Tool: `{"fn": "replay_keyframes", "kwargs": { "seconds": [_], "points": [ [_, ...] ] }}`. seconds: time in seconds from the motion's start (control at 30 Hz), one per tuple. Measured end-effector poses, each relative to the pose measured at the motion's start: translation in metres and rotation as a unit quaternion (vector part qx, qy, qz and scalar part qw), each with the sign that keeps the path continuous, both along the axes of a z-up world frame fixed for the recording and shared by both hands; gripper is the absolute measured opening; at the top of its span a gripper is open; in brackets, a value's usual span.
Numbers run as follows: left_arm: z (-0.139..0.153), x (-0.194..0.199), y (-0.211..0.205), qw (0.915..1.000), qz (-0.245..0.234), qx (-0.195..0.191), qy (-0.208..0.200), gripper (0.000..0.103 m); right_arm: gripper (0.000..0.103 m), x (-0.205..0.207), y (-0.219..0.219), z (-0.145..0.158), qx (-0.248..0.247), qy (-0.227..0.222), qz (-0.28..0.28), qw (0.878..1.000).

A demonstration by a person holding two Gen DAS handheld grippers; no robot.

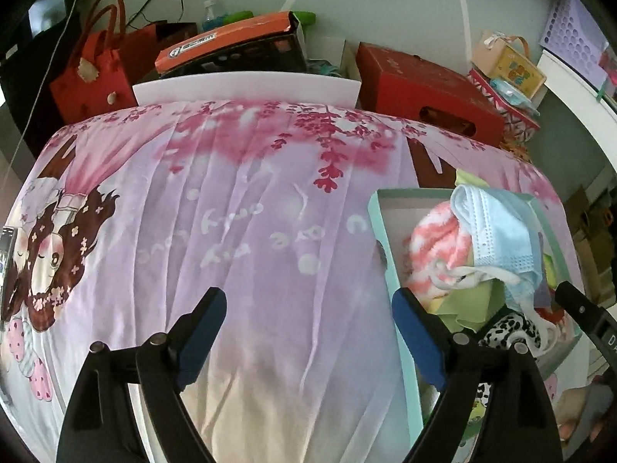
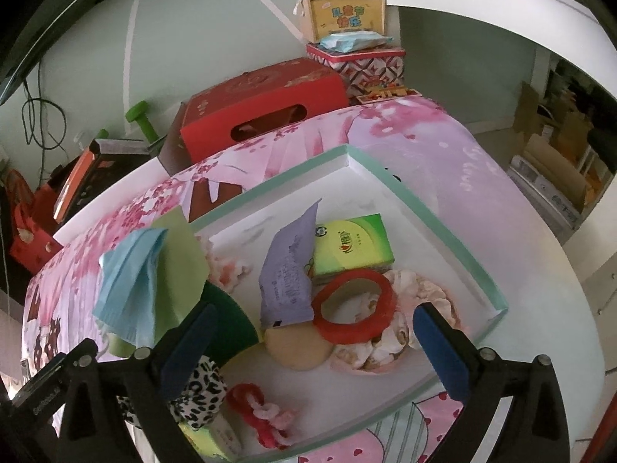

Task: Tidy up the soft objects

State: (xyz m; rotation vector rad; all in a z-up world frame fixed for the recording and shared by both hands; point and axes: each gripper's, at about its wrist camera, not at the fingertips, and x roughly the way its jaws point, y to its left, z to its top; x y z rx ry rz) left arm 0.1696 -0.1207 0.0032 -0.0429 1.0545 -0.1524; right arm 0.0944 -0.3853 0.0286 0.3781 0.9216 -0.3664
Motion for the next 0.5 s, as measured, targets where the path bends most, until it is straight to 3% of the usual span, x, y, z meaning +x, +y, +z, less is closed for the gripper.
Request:
{"fn": "replay_keyframes", "kwargs": {
  "seconds": [0.5],
  "points": [
    [0.002,-0.006,0.018,0.9999,0.015,0.000,0.001,0.088,0.103,-0.002,0.026,0.011,-0.005,-0.013,0.031,0.999]
  ]
}}
